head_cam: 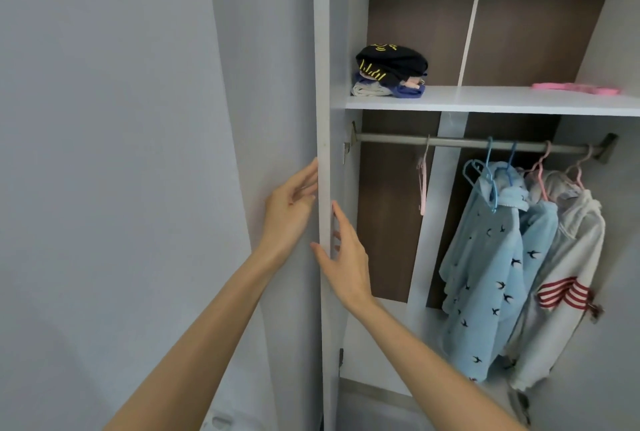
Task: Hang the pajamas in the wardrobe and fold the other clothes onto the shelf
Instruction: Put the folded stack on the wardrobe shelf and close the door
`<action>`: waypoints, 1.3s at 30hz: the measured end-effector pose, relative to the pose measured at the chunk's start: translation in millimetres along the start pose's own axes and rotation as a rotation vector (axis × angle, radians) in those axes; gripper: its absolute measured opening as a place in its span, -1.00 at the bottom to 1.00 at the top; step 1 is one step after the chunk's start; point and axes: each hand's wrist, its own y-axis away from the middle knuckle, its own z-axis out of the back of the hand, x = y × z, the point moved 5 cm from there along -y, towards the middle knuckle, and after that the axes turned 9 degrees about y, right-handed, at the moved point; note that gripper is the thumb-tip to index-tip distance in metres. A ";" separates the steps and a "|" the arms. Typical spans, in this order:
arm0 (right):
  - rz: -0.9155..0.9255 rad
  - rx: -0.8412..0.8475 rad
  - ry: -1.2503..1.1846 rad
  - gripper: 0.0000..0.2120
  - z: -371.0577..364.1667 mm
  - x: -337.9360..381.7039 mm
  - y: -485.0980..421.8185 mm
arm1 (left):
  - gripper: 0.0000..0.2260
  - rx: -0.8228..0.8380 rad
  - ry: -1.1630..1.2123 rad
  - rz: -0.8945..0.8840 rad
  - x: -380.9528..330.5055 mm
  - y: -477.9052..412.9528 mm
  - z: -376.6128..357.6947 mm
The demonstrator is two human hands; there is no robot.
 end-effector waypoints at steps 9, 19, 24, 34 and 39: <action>0.073 -0.137 0.209 -0.36 55.4 -39.2 9.4 | -0.40 0.257 -0.078 -0.088 24.8 -12.4 -60.8; -0.066 -0.238 0.223 -0.54 179.3 -141.5 -29.7 | -0.28 0.528 -0.468 -0.396 64.7 -63.8 -204.2; -0.185 -0.232 0.086 -0.65 218.8 -202.3 -71.1 | -0.17 0.527 -0.797 -0.556 81.4 -115.1 -253.7; -0.256 -0.131 -0.069 -0.47 243.5 -275.0 -137.1 | 0.03 0.407 -1.152 -0.754 137.5 -171.1 -316.9; -0.253 -0.107 -0.104 -0.51 248.6 -298.3 -162.6 | 0.08 0.352 -1.208 -0.723 150.0 -191.2 -333.1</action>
